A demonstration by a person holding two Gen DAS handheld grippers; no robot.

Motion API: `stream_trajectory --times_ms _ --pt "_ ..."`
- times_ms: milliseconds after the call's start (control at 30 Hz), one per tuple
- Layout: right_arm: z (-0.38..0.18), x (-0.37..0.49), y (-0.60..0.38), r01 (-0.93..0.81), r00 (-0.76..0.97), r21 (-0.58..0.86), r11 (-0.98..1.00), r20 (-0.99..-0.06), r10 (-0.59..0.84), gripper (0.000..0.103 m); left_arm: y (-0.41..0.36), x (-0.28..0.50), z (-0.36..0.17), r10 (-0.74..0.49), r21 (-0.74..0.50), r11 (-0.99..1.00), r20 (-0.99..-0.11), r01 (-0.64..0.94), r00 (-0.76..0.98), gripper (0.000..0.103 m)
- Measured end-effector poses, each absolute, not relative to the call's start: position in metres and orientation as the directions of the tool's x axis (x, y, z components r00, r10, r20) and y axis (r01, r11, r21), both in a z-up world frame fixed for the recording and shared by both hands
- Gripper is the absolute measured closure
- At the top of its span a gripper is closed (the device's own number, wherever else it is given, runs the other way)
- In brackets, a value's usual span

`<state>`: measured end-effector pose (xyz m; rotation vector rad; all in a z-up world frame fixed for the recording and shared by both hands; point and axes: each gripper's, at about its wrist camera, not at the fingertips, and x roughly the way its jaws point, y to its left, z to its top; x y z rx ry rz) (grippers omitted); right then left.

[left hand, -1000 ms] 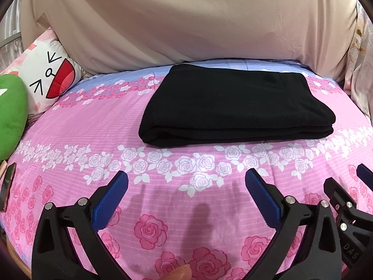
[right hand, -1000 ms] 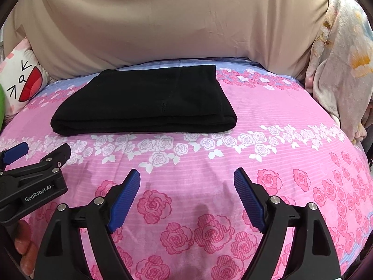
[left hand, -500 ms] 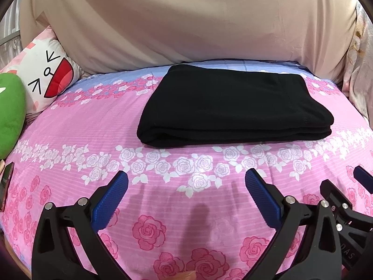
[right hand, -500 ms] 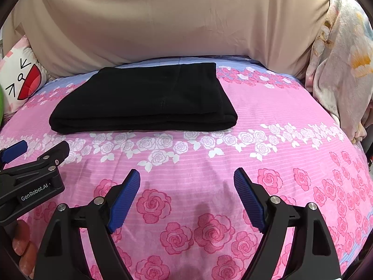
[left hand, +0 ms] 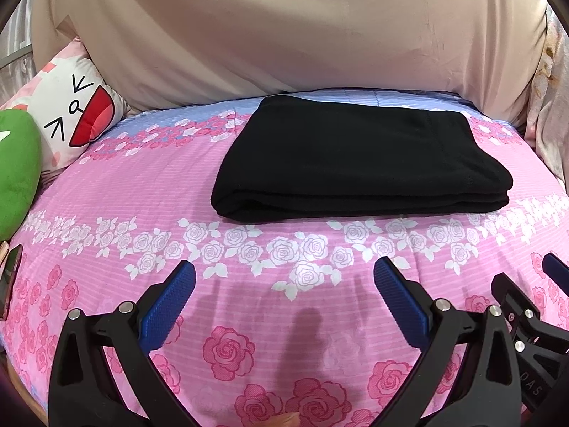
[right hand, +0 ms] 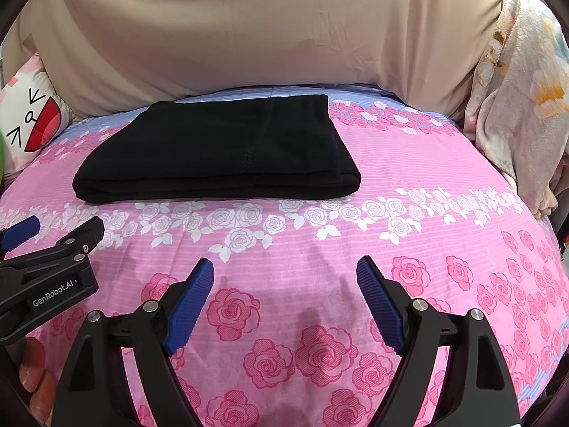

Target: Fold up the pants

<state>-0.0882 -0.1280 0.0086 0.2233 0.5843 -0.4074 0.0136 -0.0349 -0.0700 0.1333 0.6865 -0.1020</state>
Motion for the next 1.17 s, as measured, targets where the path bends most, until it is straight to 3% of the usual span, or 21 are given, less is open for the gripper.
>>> stream_trajectory --times_ms 1167 --pt "0.0077 -0.0877 -0.1254 0.439 0.752 0.089 0.894 -0.58 -0.312 0.019 -0.0345 0.0113 -0.0684 -0.037 0.097 0.987 -0.626 0.125 0.779 0.005"
